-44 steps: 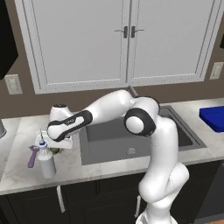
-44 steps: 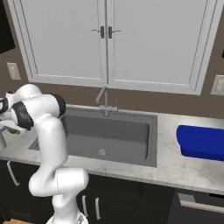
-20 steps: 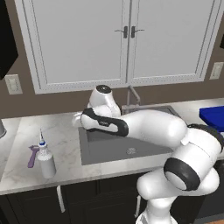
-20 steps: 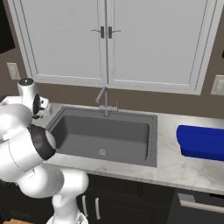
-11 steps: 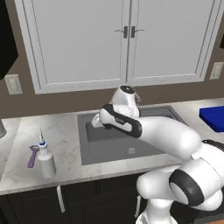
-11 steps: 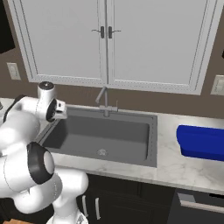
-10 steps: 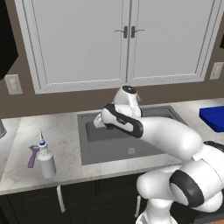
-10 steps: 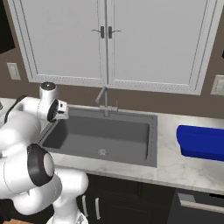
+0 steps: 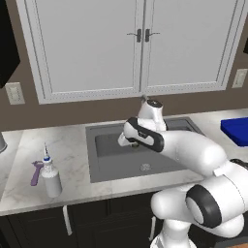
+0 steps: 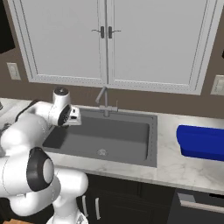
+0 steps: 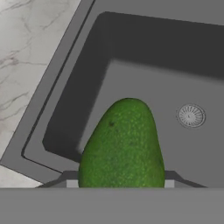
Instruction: Pick up all produce items and place them in the sink. Turn on the sink faucet to wash them. Then turn the sink off and put them in the tray.
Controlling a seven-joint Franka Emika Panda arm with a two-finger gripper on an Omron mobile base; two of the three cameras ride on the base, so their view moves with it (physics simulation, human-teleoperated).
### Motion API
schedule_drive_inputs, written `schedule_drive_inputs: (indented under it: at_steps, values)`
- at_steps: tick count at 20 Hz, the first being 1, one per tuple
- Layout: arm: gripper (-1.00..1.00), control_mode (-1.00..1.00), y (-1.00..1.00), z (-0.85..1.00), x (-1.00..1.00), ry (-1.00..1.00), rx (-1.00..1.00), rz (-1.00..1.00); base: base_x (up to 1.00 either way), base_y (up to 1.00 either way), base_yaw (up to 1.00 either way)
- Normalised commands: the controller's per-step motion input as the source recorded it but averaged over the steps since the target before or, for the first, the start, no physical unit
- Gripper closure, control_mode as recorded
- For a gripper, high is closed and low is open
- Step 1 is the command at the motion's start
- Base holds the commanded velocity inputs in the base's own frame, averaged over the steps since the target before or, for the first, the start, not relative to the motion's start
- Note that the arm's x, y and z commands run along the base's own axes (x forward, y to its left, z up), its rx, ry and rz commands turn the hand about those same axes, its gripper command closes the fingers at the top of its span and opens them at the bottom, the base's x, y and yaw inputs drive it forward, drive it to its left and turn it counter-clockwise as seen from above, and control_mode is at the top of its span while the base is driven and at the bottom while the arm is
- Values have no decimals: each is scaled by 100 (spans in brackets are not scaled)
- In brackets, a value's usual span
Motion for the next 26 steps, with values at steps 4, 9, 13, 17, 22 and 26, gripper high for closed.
schedule_drive_inputs:
  at_steps: [4,9,13,17,22,26]
  values:
    - [100,-100,-31,-65,22,3,-11,0,0,0,0]
    - [100,-100,-15,-54,31,0,-11,0,0,0,0]
    - [100,-100,-10,-50,35,1,-9,0,0,0,0]
    - [100,-100,-3,-39,36,3,-6,-3,0,0,0]
    - [100,-100,-16,-26,22,4,-1,0,0,0,0]
    - [100,-100,-2,-30,54,11,0,-8,0,0,0]
